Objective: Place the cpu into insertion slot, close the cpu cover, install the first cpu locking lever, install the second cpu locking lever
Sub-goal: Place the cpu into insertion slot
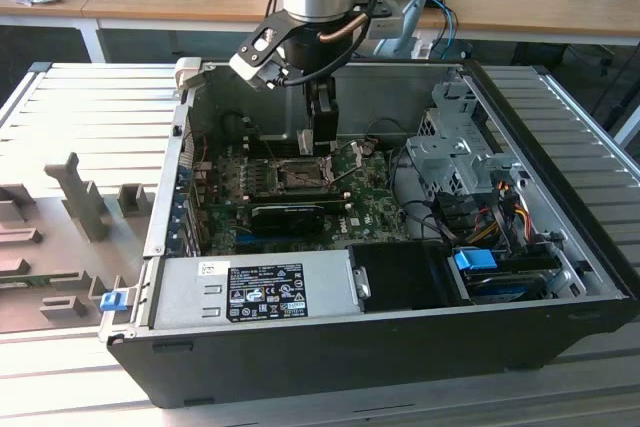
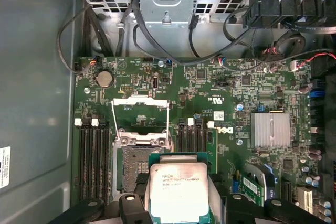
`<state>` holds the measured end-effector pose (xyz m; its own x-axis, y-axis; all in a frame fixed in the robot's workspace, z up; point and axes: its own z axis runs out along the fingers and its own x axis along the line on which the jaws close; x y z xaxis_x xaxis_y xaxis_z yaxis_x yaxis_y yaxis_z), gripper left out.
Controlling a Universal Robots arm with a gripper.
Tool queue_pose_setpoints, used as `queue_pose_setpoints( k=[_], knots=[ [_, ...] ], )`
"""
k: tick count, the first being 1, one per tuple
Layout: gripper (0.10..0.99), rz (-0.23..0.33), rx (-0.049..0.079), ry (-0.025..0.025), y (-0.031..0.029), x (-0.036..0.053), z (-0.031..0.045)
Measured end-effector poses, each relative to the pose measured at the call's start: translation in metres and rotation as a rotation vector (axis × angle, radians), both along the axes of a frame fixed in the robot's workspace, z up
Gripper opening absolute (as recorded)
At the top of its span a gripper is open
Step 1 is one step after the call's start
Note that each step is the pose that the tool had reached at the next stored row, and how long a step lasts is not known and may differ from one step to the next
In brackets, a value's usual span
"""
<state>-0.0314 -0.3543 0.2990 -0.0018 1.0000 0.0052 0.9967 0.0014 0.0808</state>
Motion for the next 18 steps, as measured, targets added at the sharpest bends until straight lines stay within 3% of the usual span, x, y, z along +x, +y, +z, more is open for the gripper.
queue_pose_setpoints(
  k=[15,18],
  knots=[
    [0.533,-0.021,0.0,0.0,0.0005,0.0,-0.0085],
    [0.533,-0.023,0.0,0.0,0.0016,-0.0002,-0.0147]
  ],
)
